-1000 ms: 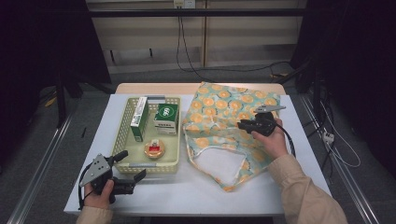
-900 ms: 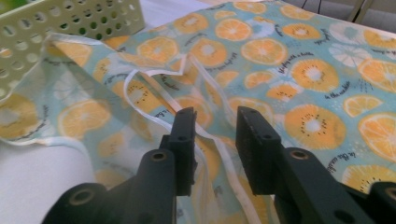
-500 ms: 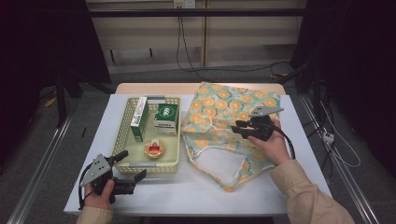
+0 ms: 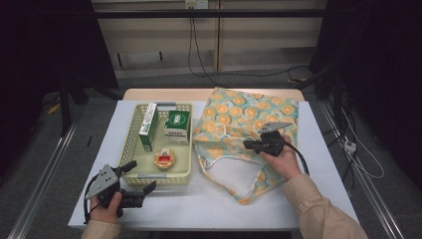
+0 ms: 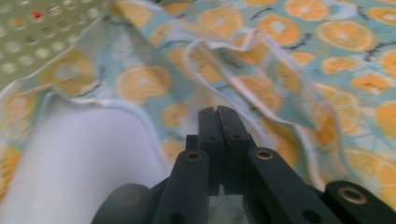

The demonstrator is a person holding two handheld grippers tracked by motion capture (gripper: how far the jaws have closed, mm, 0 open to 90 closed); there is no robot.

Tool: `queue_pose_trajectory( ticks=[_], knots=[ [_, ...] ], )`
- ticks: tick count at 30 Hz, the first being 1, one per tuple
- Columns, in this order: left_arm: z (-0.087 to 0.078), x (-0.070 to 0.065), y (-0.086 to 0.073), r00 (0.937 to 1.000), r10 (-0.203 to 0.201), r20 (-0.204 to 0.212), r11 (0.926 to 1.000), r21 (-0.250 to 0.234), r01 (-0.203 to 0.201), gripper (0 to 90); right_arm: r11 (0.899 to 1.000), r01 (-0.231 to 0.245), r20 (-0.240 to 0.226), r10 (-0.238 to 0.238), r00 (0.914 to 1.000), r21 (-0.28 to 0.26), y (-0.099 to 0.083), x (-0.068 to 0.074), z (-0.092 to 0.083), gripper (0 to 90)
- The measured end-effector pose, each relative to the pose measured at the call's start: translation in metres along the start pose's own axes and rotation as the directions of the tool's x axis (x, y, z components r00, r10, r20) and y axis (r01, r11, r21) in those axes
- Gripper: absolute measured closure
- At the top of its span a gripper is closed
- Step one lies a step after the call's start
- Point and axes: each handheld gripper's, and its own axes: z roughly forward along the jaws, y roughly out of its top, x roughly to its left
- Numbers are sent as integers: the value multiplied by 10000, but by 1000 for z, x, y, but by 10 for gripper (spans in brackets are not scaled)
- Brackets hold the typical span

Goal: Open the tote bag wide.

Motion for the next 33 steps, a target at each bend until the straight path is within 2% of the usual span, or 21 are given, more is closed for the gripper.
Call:
queue_pose_trajectory(
  ticks=[3,7,9,10,12,14,16,18,20,25,30,33],
  knots=[
    [0,0,0,10000,-23,18,10000,3,23,19,9999,-142,386,139,9992,74,0,-11,6,814],
    [0,1,-1,10000,-60,22,10000,-24,60,19,9993,-343,647,333,9974,148,-3,-23,15,711],
    [0,1,-1,10000,-69,14,10000,19,69,19,9978,-631,552,620,9965,181,-7,-26,19,651],
    [0,1,-1,10000,-56,7,10000,30,56,19,9975,-631,525,614,9967,317,-9,-27,21,638],
    [0,0,-1,9999,-118,11,9999,-27,118,19,9973,-399,506,368,9980,613,-13,-25,25,597],
    [-1,1,-2,9999,-109,-31,9999,-24,109,19,9979,-150,489,119,9987,636,-14,-22,26,541],
    [-1,1,-2,10000,-66,-33,10000,60,66,19,9972,137,503,-174,9986,739,-14,-19,26,525],
    [-1,0,-2,10000,-62,-32,10000,60,63,19,9946,559,511,-605,9969,880,-14,-15,26,562],
    [-1,1,-2,10000,-86,-27,9999,56,86,19,9961,476,444,-510,9977,747,-14,-16,26,674],
    [-1,0,-2,10000,-73,-8,9999,69,73,19,9973,282,846,-339,9958,680,-15,-22,25,875],
    [-1,1,-2,10000,-80,-15,9999,60,80,19,9970,172,963,-244,9951,755,-13,-21,25,900],
    [-2,1,-2,10000,-47,-24,10000,30,47,19,9968,-69,732,11,9973,791,-13,-21,21,900]
  ],
)
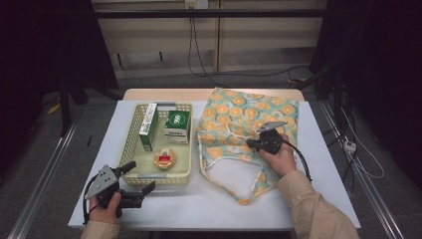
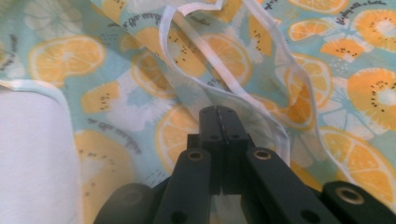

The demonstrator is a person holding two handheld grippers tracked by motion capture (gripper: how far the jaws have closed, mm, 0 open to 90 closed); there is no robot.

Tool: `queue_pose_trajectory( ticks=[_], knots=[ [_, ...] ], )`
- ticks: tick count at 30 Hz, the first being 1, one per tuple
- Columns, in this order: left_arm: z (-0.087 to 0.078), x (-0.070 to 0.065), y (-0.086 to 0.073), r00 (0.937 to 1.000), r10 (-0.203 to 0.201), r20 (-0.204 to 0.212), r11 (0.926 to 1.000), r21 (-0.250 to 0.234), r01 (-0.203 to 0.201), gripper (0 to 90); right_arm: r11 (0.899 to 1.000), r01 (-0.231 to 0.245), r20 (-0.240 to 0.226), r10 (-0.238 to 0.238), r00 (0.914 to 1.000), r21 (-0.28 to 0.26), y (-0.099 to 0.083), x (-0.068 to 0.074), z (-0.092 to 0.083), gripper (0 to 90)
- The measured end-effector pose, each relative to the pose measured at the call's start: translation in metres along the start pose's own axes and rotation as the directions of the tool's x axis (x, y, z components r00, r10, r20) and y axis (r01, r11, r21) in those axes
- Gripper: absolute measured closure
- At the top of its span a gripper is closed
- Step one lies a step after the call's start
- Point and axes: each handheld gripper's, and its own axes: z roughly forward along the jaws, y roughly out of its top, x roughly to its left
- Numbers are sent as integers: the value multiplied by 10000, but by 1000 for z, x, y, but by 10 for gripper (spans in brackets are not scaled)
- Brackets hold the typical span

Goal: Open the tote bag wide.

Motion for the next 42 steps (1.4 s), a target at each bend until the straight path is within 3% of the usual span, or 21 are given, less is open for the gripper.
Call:
queue_pose_trajectory(
  ticks=[6,10,16,19,27,33,38,42],
  knots=[
    [0,0,0,10000,29,0,10000,10,-29,19,9992,-55,-556,33,9984,-387,10,11,-21,900],
    [1,-2,1,10000,-1,21,10000,-47,1,19,9964,26,-588,-76,9982,-850,23,18,-38,900],
    [3,-2,1,10000,3,80,10000,14,-3,19,9853,-632,-248,600,9979,-1587,38,-3,-48,900],
    [3,-1,1,10000,11,93,10000,24,-11,19,9789,-1196,-61,1202,9927,-1656,37,-18,-44,900],
    [2,-1,1,10000,-44,79,10000,-49,44,19,9794,-1622,564,1698,9839,-1205,23,-43,-16,900],
    [1,0,1,10000,-13,46,10000,-37,13,19,9820,-1606,511,1663,9848,-997,17,-44,-1,899],
    [1,-1,1,9999,-25,97,10000,-51,26,19,9888,-1311,704,1361,9882,-712,17,-41,2,865],
    [1,-1,1,9999,46,114,10000,-29,-46,19,9912,-1215,919,1258,9878,-517,17,-39,1,774]
  ],
)
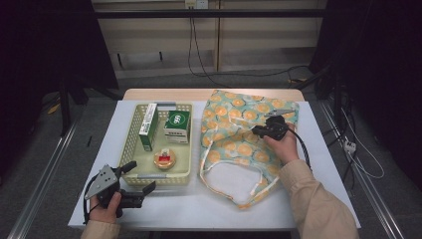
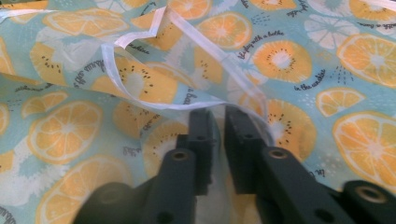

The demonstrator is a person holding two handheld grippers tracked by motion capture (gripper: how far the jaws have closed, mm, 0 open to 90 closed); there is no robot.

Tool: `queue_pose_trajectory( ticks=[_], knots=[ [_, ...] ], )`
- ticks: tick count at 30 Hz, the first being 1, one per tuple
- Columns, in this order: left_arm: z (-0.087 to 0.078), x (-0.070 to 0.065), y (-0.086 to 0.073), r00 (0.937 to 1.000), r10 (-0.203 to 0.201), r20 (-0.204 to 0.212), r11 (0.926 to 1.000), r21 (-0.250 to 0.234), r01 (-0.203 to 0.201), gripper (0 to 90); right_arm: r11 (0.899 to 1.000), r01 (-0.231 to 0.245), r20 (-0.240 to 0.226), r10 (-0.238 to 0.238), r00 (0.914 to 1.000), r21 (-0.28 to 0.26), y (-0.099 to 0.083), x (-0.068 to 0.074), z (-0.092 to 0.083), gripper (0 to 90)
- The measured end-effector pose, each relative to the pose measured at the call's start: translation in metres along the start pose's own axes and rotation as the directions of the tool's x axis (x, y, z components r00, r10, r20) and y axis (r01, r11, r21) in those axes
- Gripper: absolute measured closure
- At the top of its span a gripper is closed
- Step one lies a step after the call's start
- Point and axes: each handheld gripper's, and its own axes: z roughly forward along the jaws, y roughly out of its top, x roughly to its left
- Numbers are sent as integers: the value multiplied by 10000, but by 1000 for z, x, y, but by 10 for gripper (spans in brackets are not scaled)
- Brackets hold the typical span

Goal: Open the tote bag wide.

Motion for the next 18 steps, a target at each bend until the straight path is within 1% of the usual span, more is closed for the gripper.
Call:
queue_pose_trajectory(
  ticks=[2,3,4,5,7,9,11,13,14,15,16,18],
  knots=[
    [0,0,0,10000,-11,-9,10000,2,11,19,9996,287,53,-287,9996,-85,1,2,-3,757],
    [0,0,0,10000,2,-31,10000,7,-2,19,9995,306,104,-305,9995,-94,2,3,-5,725],
    [0,0,0,10000,-37,-30,10000,3,37,19,9996,237,62,-236,9997,-129,3,4,-7,692],
    [0,0,-1,10000,-86,-26,10000,-23,86,19,9996,222,31,-222,9997,-151,4,5,-10,679],
    [0,-1,0,10000,-83,-21,10000,-27,83,19,9986,472,81,-471,9989,-217,6,9,-16,658],
    [0,-1,0,10000,-52,-45,10000,-9,52,19,9981,530,-26,-531,9986,-307,8,12,-22,631],
    [0,-1,0,10000,-66,-27,10000,-5,66,19,9974,601,-51,-603,9982,-395,11,16,-28,618],
    [1,-1,0,10000,-48,-39,10000,5,48,19,9959,811,-160,-818,9965,-400,12,20,-32,618],
    [1,-1,0,10000,-16,-41,10000,29,17,19,9955,835,-190,-844,9962,-436,13,22,-34,619],
    [1,-1,0,10000,-20,-41,10000,20,20,19,9953,846,-201,-856,9961,-482,13,24,-36,637],
    [1,-1,0,10000,-3,-24,10000,25,3,19,9955,819,-228,-831,9963,-486,13,25,-38,684],
    [1,-1,0,10000,27,-4,10000,36,-27,19,9947,894,-553,-922,9942,-516,12,28,-39,797]
  ],
)
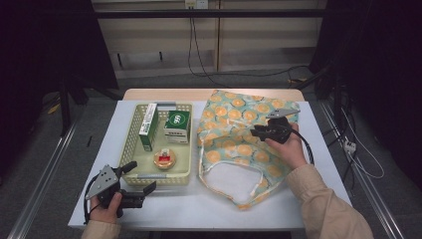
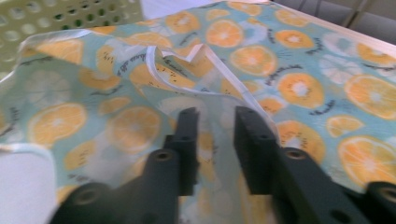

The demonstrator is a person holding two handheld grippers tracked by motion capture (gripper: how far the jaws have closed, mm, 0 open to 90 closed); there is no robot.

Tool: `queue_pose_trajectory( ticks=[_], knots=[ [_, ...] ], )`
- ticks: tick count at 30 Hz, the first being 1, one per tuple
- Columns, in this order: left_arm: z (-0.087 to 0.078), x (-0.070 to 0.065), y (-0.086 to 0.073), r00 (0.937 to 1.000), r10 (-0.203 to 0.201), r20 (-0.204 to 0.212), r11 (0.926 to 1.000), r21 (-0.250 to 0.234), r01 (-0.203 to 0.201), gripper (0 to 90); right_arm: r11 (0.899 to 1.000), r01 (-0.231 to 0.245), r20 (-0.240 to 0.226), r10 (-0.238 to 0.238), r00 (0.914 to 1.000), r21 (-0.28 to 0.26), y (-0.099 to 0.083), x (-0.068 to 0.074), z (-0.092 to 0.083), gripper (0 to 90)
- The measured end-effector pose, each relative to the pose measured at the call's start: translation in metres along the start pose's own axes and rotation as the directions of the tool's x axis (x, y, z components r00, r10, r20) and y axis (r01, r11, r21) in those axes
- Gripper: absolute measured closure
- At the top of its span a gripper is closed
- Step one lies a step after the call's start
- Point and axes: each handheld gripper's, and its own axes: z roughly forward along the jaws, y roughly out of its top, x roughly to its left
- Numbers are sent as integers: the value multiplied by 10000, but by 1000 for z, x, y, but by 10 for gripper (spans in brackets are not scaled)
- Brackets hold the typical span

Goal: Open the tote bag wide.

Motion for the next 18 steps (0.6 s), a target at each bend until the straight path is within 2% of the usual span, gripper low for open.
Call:
queue_pose_trajectory(
  ticks=[1,2,3,6,11,14,16,18],
  knots=[
    [0,0,0,10000,4,9,10000,13,-4,19,10000,88,-148,-88,9999,28,-1,2,0,868],
    [0,0,0,10000,32,3,10000,18,-32,19,9999,133,-340,-132,9993,41,-2,3,0,895],
    [1,-1,0,10000,-40,18,10000,-36,40,19,10000,25,-651,-23,9979,28,-4,4,2,900],
    [0,0,0,10000,-30,16,10000,-34,30,19,9995,172,-929,-149,9956,250,-9,9,8,900],
    [0,0,0,10000,-23,-23,10000,52,23,19,9993,120,-832,-90,9965,356,-15,11,17,900],
    [0,0,0,10000,42,0,10000,22,-42,19,9995,-81,-606,100,9981,319,-16,9,18,822],
    [0,0,0,10000,-15,-19,10000,-6,15,19,9997,-144,-856,161,9962,197,-15,10,16,812],
    [0,0,0,10000,-44,-62,10000,-11,44,19,9998,-107,-840,121,9964,172,-14,14,13,795]
  ],
)
